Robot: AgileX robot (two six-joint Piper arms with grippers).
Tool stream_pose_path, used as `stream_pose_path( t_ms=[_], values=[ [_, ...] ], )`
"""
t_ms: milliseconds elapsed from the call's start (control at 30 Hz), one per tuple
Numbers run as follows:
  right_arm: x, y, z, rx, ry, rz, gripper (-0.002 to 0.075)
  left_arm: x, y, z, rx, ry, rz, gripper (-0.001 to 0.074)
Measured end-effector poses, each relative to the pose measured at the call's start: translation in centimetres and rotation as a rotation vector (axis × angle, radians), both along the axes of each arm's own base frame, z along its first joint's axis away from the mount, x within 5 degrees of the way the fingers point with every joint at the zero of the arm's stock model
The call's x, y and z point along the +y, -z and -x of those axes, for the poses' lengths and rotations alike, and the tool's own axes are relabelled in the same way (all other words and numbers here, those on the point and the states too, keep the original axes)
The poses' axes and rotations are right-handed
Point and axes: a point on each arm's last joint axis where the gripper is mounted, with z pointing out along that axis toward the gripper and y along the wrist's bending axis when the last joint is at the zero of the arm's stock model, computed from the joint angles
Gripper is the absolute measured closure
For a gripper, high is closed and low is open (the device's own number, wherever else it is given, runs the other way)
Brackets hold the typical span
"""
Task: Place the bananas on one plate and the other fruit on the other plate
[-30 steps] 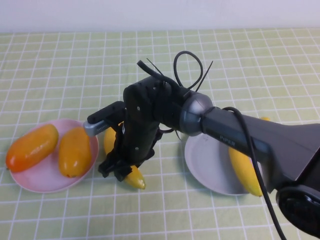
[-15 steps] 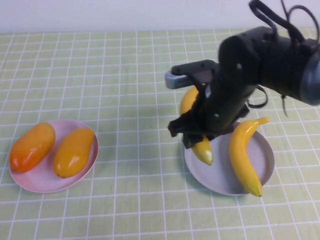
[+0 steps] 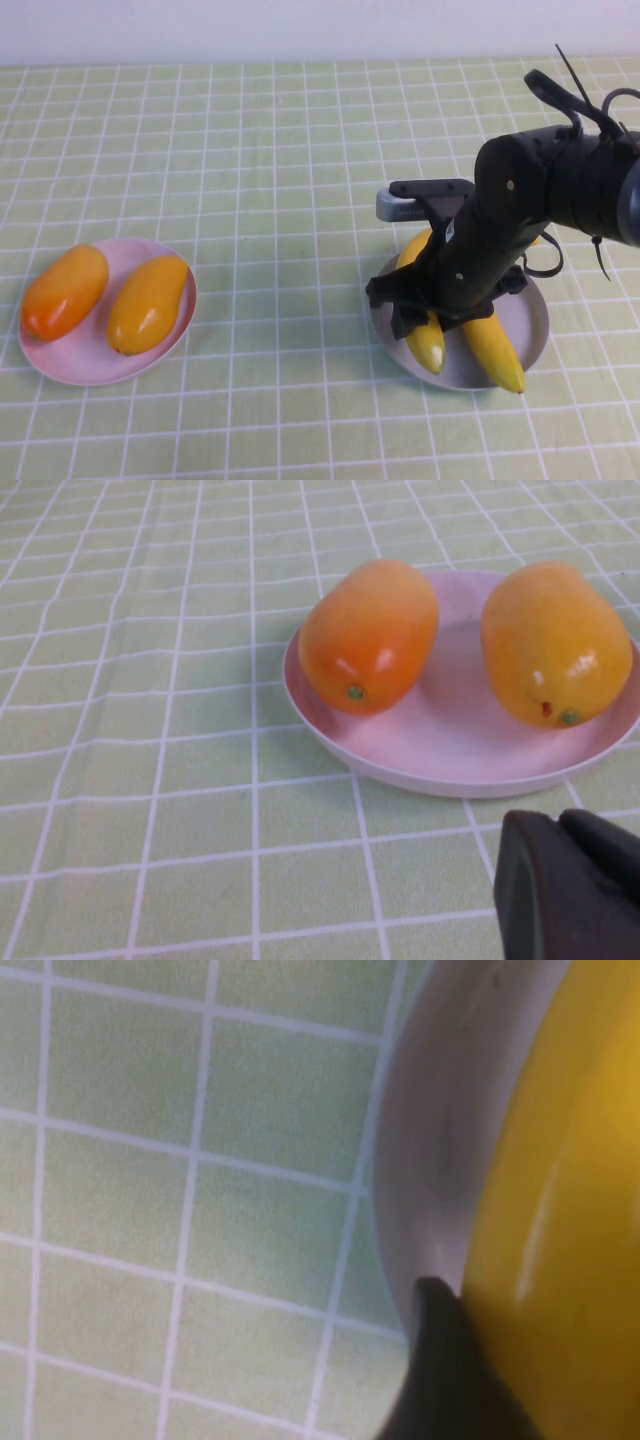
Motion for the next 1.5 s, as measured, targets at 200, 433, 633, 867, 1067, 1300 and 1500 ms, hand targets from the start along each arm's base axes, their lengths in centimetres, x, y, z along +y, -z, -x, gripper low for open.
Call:
stream_pose_path(
  t_ms=[200, 433, 633, 867, 1067, 1300, 1500],
  values=[
    [0.0, -0.1, 0.0, -0.003, 0.0, -0.002, 0.0261, 0.0, 0.0, 0.0, 0.0, 0.0, 0.0, 0.0737],
    [-0.9, -4.8, 2.0, -0.086, -0.034, -0.024, 0.0367, 0.0, 0.0, 0.0, 0.0, 0.0, 0.0, 0.0737],
    [-2.8, -8.9, 6.5, -0.103, -0.093, -0.031, 0.0671, 0.0, 0.0, 0.0, 0.0, 0.0, 0.0, 0.0737],
    [-6.4, -11.0, 11.4, -0.16, -0.179, -0.028, 0.0736, 0.0, 0.0, 0.0, 0.0, 0.0, 0.0, 0.0737],
    [-9.1, -11.4, 15.1, -0.189, -0.237, -0.017, 0.0741, 0.0, 0.0, 0.0, 0.0, 0.0, 0.0, 0.0737],
    [-10.2, -10.8, 15.8, -0.211, -0.317, 0.061, 0.0741, 0.0, 0.0, 0.0, 0.0, 0.0, 0.0, 0.0737],
    [-10.8, -7.6, 16.0, -0.344, -0.327, 0.031, 0.0741, 0.0, 0.0, 0.0, 0.0, 0.0, 0.0, 0.0737]
  ],
)
